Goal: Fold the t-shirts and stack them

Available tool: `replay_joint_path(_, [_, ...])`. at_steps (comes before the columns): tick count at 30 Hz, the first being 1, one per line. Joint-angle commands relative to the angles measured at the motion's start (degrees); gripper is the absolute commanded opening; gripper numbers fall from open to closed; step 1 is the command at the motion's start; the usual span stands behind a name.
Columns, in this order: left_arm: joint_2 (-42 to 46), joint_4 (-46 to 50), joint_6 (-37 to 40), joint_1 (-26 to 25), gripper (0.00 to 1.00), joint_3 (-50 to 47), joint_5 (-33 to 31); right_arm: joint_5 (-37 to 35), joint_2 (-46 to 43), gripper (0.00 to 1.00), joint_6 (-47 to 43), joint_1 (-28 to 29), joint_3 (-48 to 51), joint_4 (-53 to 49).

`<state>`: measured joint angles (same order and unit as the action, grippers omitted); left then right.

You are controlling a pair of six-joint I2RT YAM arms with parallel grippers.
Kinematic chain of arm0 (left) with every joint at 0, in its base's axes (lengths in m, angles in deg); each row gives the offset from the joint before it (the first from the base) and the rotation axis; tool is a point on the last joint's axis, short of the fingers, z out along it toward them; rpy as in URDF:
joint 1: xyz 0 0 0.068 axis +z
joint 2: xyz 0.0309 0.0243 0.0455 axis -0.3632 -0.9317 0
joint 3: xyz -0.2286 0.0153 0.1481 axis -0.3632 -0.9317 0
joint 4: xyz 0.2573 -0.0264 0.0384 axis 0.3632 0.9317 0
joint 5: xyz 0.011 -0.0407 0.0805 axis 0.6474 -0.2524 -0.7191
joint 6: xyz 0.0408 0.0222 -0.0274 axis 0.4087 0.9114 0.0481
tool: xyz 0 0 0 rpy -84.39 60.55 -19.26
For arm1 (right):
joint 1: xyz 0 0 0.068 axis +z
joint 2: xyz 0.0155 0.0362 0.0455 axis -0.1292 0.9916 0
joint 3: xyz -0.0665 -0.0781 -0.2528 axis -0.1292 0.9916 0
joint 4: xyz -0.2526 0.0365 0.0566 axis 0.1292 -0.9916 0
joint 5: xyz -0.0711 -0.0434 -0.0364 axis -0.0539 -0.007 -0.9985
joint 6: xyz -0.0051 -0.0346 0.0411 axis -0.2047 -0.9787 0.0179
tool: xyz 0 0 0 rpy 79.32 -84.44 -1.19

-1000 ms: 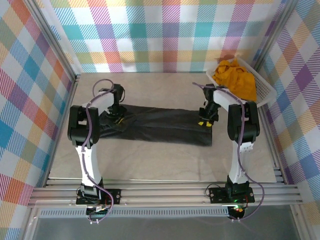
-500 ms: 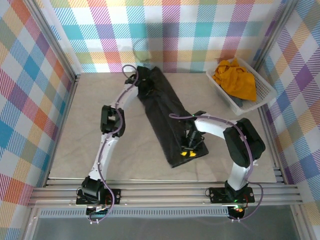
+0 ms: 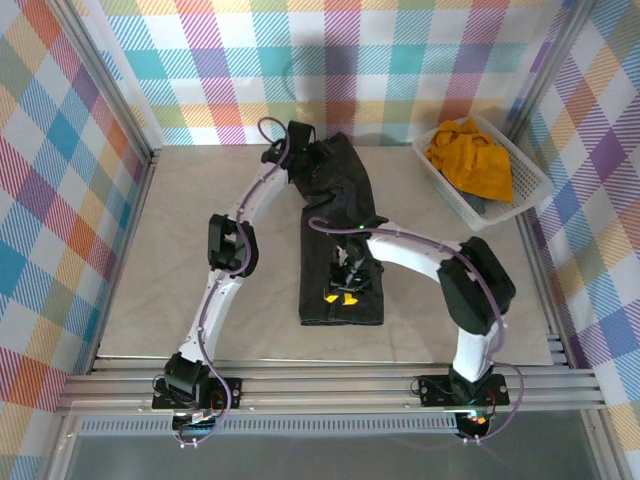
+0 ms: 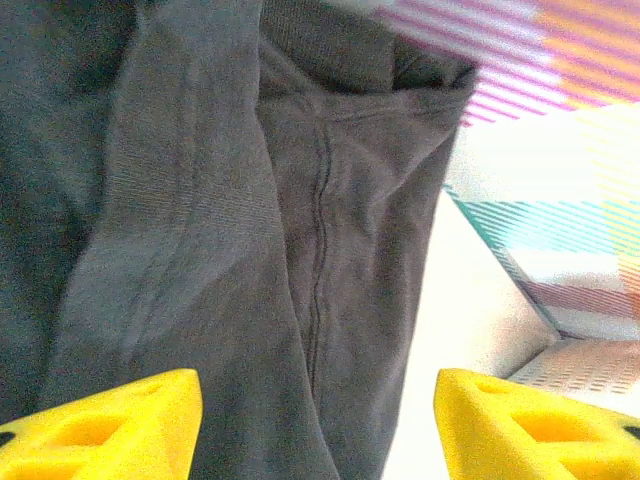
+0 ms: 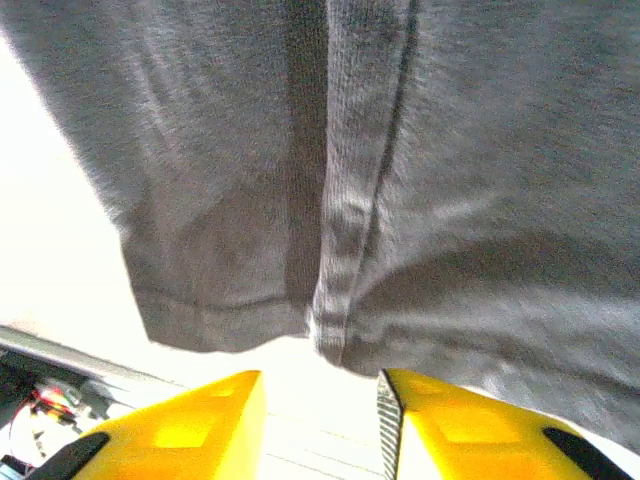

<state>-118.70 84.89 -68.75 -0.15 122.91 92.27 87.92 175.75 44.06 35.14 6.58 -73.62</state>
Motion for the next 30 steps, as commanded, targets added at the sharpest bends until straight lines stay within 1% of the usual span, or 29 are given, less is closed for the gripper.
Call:
replay_joint_path(1, [18.2,9.8,8.87,-0.13,0.63,-8.96,-4.71,-3.14,-9.46,0.38,-2.06,-3.21,2.75,-5.14])
replay_joint_path(3, [28.62,7.28,9.07,-0.99,0.62,-26.15,-3.19,-3.53,-14.44,0.39,-3.22,-7.07,6.62,-5.49])
replay_joint_path(4, [33.91,5.74,8.63,-1.29,0.61,-35.69,-1.43,-2.98,-17.11,0.4,-3.75,-9.67,9.22,-5.0])
replay_joint_path(7, [45.98,6.17,8.9,-2.85,0.52,-58.91,4.43,0.54,-22.5,0.42,-5.5,-16.94,16.42,-2.95])
replay_joint_path(8, [49.68,5.86,9.49,-4.12,0.51,-66.73,6.58,1.77,-23.15,0.42,-6.15,-18.52,18.11,-2.57])
replay_joint_path(11, [58.93,3.0,10.24,-8.63,0.52,-85.77,11.89,4.23,-22.34,0.42,-7.13,-19.5,20.67,-1.33])
replay_joint_path(12, [60.9,1.68,9.48,-10.28,0.54,-90.61,13.85,5.29,-21.37,0.43,-6.81,-19.54,21.69,-0.19])
replay_joint_path(14, [63.85,-1.69,6.65,-13.82,0.57,-97.47,15.72,6.38,-18.92,0.42,-6.21,-19.54,23.57,2.06])
replay_joint_path(16, [65.32,-5.19,3.41,-17.1,0.59,-101.0,15.89,6.88,-16.35,0.42,-6.26,-19.54,24.74,4.4])
replay_joint_path(18, [64.51,-7.9,0.84,-19.88,0.6,-102.34,15.39,6.88,-13.81,0.42,-6.43,-19.53,24.95,5.79])
replay_joint_path(20, [62.28,-5.53,0.79,-21.42,0.59,-101.39,13.07,7.35,-11.99,0.42,-6.39,-19.46,24.88,6.75])
replay_joint_path(22, [61.41,-5.31,0.8,-22.05,0.58,-101.92,11.04,7.37,-10.85,0.42,-6.31,-19.36,24.74,7.51])
replay_joint_path(25, [61.23,-8.9,-0.51,-22.11,0.57,-103.76,10.02,6.63,-9.76,0.41,-6.34,-19.28,24.82,8.16])
replay_joint_path(30, [59.63,-11.54,-1.41,-22.13,0.5,-103.1,8.19,7.53,-9.11,0.39,-4.24,-18.04,25.69,9.92])
